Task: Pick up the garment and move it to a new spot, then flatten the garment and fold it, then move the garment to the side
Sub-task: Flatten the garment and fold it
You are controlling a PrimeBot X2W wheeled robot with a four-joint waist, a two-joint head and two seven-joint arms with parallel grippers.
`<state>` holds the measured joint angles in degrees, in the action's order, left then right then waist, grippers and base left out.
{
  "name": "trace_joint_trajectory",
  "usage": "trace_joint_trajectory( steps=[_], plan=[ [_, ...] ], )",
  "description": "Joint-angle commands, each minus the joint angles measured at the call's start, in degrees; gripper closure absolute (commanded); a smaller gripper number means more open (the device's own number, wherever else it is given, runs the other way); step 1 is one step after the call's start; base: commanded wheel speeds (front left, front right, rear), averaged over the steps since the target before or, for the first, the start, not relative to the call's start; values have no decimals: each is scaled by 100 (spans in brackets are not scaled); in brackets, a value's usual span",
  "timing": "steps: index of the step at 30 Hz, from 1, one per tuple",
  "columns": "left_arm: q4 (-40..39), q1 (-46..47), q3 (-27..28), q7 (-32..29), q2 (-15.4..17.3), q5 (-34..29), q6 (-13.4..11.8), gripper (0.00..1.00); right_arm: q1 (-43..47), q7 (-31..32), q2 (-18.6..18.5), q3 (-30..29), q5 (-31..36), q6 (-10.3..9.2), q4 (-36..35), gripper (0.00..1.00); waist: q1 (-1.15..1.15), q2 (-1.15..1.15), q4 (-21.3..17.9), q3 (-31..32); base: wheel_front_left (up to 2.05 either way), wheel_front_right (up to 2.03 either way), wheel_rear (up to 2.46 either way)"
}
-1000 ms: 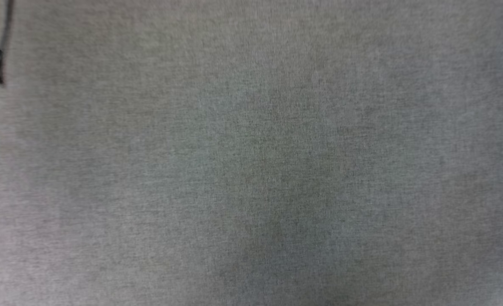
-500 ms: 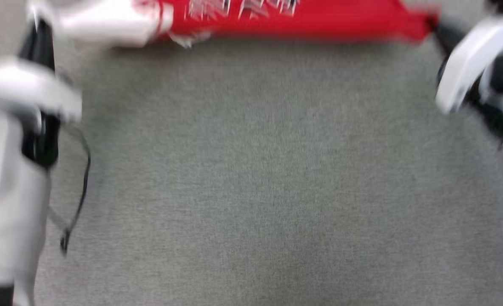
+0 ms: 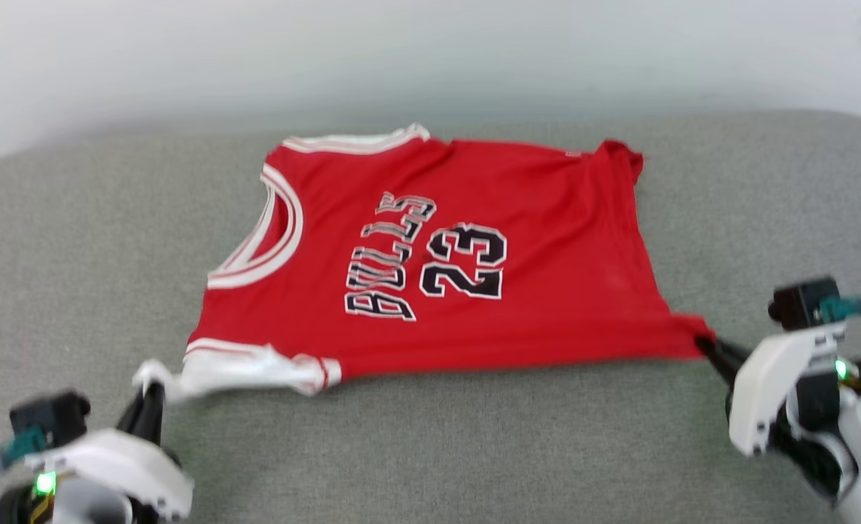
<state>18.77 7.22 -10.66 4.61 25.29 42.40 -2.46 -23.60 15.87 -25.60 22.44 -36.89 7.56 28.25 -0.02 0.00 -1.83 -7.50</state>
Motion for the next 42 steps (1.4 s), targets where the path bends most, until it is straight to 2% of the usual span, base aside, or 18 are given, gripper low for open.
trace_joint_trajectory(
  steps=[1, 9, 12, 15, 18, 22, 31, 36, 40, 41, 42],
  plan=[
    [-201, -294, 102, -50, 103, 42, -171, 100, 289, 47, -76, -156, 24, -14, -97, 100, 2, 0, -1, 321, 0, 0, 0],
    [-1965, -2123, 319, -719, 134, 405, -994, 100, 2074, 848, 220, -1124, 416, -14, -1365, 100, 2, 0, 41, 740, 0, 0, 0],
    [-2490, -2459, 358, -947, 234, 455, -1198, 100, 2602, 1310, 419, -1507, 617, -13, -1908, 100, 2, 0, 73, 754, 0, 0, 0],
    [-2937, -2489, 397, -1042, 293, 447, -1290, 100, 2876, 1690, 631, -1882, 792, -12, -2474, 100, 2, 0, 91, 669, 0, 0, 0],
    [-3149, -2194, 328, -1129, 301, 420, -1249, 100, 2898, 2007, 853, -2068, 959, -12, -2885, 100, 2, 0, 95, 513, 0, 0, 0],
    [-3007, -1573, 196, -1180, 300, 366, -1104, 100, 2492, 2272, 1031, -2175, 1065, -11, -3076, 100, 2, 0, 73, 238, 0, 0, 0],
    [-2198, -303, -75, -1031, 130, 249, -714, 100, 1507, 2366, 1017, -1995, 1075, -11, -2669, 100, 2, 0, 60, -417, 0, 0, 0],
    [-1647, 211, -149, -803, 5, 213, -485, 100, 933, 2143, 918, -1834, 1042, -10, -2279, 100, 2, 0, 78, -742, 0, 0, 0],
    [-1191, 454, -292, -857, -123, 310, -284, 100, 642, 1925, 900, -1699, 1022, -10, -1917, 100, 2, 0, 95, -932, 0, 0, 0],
    [-1056, 507, -334, -908, -171, 357, -219, 100, 618, 1867, 894, -1641, 1019, -10, -1813, 64, 2, 0, 105, -959, 0, 0, 0],
    [-955, 566, -400, -962, -161, 368, -124, 100, 593, 1786, 892, -1592, 1013, -10, -1717, 22, 2, 0, 109, -981, 0, 0, 0]
  ],
)
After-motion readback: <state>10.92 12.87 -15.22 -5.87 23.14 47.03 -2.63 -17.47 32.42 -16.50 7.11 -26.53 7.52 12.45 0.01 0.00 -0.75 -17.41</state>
